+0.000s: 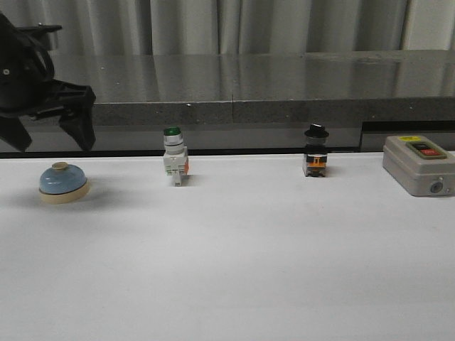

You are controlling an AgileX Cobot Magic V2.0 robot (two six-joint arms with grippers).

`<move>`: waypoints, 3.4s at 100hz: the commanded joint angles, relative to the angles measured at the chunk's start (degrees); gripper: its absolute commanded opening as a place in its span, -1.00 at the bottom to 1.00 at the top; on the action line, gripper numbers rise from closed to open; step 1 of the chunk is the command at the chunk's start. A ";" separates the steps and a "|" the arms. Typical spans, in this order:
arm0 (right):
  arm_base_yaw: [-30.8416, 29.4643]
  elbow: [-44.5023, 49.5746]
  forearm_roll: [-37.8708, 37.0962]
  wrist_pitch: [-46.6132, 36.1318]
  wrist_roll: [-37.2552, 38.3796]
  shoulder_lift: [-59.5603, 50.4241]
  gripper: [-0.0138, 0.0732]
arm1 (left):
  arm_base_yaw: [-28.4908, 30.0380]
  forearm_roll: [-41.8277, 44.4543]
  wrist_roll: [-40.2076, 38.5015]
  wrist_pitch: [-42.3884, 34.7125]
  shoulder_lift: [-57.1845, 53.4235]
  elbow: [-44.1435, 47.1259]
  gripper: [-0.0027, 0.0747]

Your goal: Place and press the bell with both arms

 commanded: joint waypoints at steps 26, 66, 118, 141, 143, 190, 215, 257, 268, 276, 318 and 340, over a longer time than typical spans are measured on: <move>-0.29 -0.85 0.15 -4.61 0.00 -0.94 -0.82 | -0.46 -0.46 0.03 -1.41 2.79 -2.09 0.75; -0.29 -0.85 0.15 -4.61 0.00 -0.94 -0.82 | -0.46 -0.46 0.03 -0.75 4.11 -2.09 0.25; -0.29 -0.85 0.15 -4.61 0.00 -0.94 -0.82 | -1.21 -0.69 0.03 2.96 -4.12 -2.09 -0.37; -0.29 -0.85 0.15 -4.61 0.00 -0.94 -0.82 | -7.79 -0.69 0.06 3.67 -11.30 -2.09 -0.37; -0.29 -0.85 0.15 -4.61 0.00 -0.94 -0.82 | -8.67 -0.69 0.06 3.74 -11.35 -2.09 -0.37; -0.29 -0.85 0.15 -4.61 0.00 -0.94 -0.82 | -29.67 -0.79 0.06 -1.71 -6.75 -2.09 -0.37; -0.29 -0.85 0.15 -4.61 0.00 -0.94 -0.82 | -34.34 -0.79 0.06 -3.02 0.32 -2.09 -0.37; -0.29 -0.85 0.15 -4.61 0.00 -0.94 -0.82 | -35.65 -0.81 0.06 -2.65 4.66 -2.23 0.01; -0.29 -0.85 0.15 -4.61 0.00 -0.94 -0.82 | -35.89 -0.91 0.06 -2.64 4.66 -2.23 0.59; -0.29 -0.85 0.15 -4.61 0.00 -0.94 -0.82 | -36.05 -1.02 0.06 -2.64 4.66 -2.23 0.89; -0.29 -0.85 0.15 -4.61 0.00 -0.94 -0.82 | -35.68 -1.26 0.06 -2.31 -3.03 -2.23 0.81; -0.29 -0.85 0.15 -4.61 0.00 -0.94 -0.82 | -31.69 -1.26 -1.05 -2.45 -12.76 -1.78 0.81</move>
